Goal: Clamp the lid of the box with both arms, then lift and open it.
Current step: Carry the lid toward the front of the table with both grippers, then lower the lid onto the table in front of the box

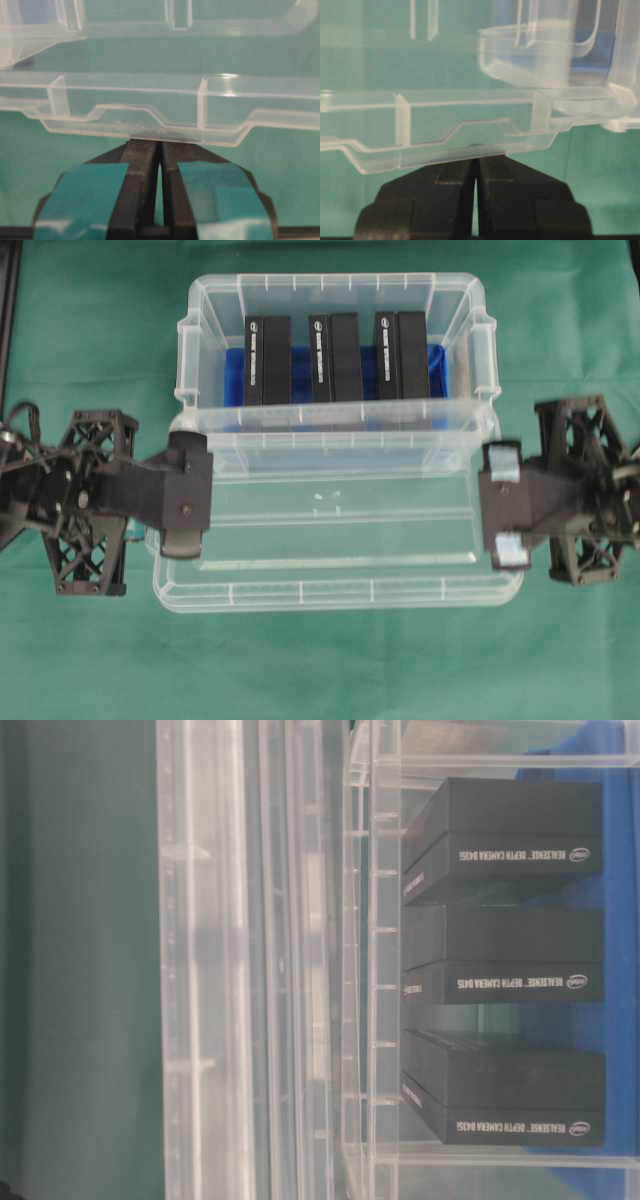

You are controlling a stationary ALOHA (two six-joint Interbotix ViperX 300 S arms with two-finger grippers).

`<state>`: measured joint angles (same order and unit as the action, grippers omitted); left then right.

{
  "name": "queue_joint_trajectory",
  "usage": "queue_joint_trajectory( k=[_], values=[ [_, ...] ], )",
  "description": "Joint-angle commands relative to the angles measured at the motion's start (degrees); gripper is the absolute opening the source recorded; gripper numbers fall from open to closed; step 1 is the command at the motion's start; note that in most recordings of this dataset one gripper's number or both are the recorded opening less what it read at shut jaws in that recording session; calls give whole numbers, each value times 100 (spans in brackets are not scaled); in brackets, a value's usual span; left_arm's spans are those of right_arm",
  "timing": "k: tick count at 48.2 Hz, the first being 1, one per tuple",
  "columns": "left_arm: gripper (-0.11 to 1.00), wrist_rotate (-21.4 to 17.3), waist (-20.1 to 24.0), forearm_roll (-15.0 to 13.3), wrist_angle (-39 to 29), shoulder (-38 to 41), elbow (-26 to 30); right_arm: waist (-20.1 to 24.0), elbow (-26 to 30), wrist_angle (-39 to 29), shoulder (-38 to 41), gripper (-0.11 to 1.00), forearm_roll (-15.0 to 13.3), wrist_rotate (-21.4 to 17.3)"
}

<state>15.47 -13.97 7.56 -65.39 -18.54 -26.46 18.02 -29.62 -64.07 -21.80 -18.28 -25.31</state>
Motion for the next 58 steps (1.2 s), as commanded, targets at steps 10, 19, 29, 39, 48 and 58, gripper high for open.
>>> queue_joint_trajectory(
  k=[10, 19, 29, 39, 48, 58],
  values=[
    [1, 527, -325, 369, -132, 220, 633, 483, 633, 9, 290, 0, -158, -369],
    [1, 545, -475, 369, -132, 308, 729, 615, 765, -79, 448, 0, -176, -413],
    [1, 545, -510, 360, -132, 325, 738, 633, 800, -105, 492, 0, -176, -483],
    [1, 554, -510, 369, -97, 325, 712, 659, 773, -105, 492, 0, -176, -589],
    [1, 598, -527, 369, 35, 404, 606, 668, 712, -88, 536, 0, -176, -615],
    [1, 940, -606, 369, 220, 387, 334, 668, 554, 35, 571, 0, -176, -756]
  ],
)
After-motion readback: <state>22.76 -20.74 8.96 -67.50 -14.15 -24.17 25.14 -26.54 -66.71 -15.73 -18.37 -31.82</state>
